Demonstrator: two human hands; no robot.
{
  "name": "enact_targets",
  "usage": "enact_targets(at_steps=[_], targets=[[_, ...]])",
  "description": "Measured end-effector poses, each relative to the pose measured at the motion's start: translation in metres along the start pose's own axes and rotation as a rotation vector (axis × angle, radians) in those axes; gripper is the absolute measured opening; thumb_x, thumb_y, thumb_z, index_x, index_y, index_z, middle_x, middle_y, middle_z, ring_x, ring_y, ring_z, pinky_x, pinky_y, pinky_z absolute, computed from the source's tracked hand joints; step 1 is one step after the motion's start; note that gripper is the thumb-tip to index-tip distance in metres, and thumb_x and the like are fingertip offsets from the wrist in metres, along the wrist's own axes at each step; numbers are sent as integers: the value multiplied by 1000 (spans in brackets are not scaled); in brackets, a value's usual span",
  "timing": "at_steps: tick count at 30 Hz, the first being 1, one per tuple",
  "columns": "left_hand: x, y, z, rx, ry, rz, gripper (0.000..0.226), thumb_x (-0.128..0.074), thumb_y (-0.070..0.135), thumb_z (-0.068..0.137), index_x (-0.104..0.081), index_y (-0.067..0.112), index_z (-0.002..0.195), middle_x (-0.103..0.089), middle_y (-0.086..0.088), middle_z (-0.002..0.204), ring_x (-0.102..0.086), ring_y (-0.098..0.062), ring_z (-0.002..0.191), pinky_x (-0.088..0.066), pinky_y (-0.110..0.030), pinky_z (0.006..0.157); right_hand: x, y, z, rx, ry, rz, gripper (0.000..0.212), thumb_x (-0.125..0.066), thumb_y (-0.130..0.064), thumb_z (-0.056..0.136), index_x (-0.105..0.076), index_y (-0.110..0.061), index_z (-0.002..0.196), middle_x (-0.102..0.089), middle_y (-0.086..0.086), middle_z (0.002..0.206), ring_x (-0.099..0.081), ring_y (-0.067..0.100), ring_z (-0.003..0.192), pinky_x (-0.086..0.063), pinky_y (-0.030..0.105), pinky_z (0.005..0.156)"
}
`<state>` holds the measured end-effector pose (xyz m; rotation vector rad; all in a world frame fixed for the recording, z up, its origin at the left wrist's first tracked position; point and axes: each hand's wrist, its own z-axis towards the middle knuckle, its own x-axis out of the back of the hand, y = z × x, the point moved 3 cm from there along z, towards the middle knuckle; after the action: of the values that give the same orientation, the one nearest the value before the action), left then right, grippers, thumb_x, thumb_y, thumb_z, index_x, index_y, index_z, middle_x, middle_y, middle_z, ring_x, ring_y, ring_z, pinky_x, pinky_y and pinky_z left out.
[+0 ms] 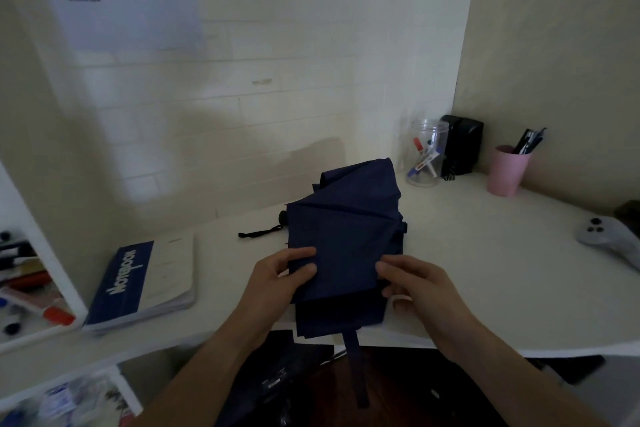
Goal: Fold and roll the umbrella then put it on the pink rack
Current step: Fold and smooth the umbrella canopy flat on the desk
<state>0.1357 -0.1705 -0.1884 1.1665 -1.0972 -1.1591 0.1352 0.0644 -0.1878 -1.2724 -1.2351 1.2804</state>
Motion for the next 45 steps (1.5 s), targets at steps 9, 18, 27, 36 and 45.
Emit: enact_targets(at_steps=[9,18,27,36,45], targets=[[-2,-3,-3,-22,-20,-34,43,-81,4,82,-73,24,118,-65,6,128,-73,-8,100,-62,-30,83,3,-2,-9,89,-87,-176,20,-80,-21,82,-67,-6,84,-70,6,84,-72,19,70,-54,25,67],[-3,-2,-5,-62,-54,2,47,-81,4,82,-71,28,122,-61,8,133,-72,-6,99,-62,-26,75,4,4,-4,-191,19,157,23,-84,-4,75,-76,8,92,-77,21,96,-77,29,89,-61,25,73],[-4,-7,-10,-21,-131,10,62,-85,-3,74,-66,25,126,-58,15,130,-74,-9,96,-62,-27,72,12,14,-6,-326,83,99,31,-91,-6,64,-77,7,89,-77,19,81,-69,18,68,-53,19,53],[1,-9,-10,-13,-119,10,59,-85,0,76,-67,27,126,-59,17,129,-75,-11,96,-63,-29,77,11,10,-12,-404,40,104,25,-77,-7,85,-71,15,95,-76,27,87,-77,35,80,-64,33,66],[-2,-9,-12,-11,-110,-29,62,-86,-1,74,-66,25,127,-58,16,131,-76,-17,96,-63,-30,75,8,11,-18,-329,84,108,22,-77,3,81,-69,17,96,-72,35,95,-76,37,80,-62,27,59]])
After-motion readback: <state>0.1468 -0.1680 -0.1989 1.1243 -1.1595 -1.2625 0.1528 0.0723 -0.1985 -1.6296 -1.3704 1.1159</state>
